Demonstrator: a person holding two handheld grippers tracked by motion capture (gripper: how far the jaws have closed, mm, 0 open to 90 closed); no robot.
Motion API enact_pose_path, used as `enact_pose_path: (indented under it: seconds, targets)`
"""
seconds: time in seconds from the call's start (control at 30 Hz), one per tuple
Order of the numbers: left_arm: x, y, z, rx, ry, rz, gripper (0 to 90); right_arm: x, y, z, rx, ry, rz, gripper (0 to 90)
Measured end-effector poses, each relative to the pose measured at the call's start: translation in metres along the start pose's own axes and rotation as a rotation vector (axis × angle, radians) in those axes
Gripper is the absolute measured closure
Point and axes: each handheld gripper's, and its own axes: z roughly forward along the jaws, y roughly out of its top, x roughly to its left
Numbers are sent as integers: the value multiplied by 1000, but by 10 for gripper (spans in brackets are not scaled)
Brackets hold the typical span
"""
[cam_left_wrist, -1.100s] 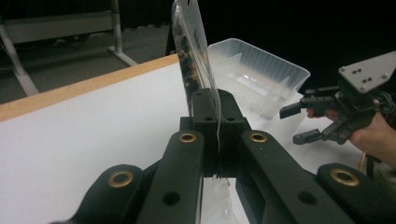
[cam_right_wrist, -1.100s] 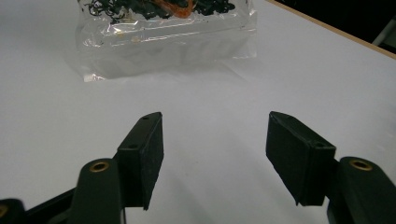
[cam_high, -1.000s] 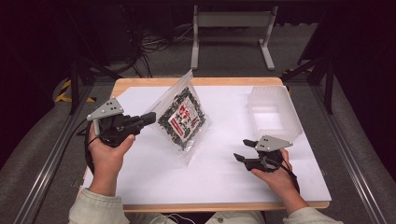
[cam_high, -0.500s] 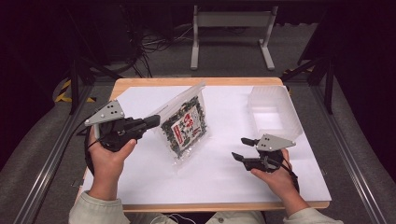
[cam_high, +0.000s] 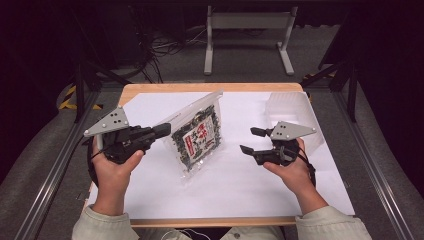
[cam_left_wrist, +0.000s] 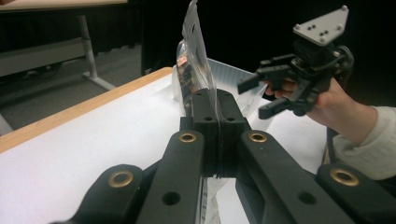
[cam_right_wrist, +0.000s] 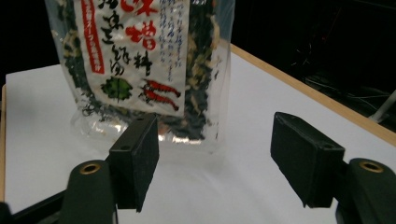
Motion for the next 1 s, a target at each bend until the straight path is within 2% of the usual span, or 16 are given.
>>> enact_pose_path:
  seconds: [0.27,0.5,0.77,1.0]
  targets:
    - [-5,3,1,-2,-27,22,897,-3,19,8,-27,41,13,292]
    - [-10,5,4,-5,-61,34,897,-1,36,20,-25,73,-15,257]
    - [-17,7,7,-9,-108,72,897,-1,48,30,-37,115,-35,212]
    - [-16,5,11,-18,-122,68,897,6,54,36,-47,157,-62,198]
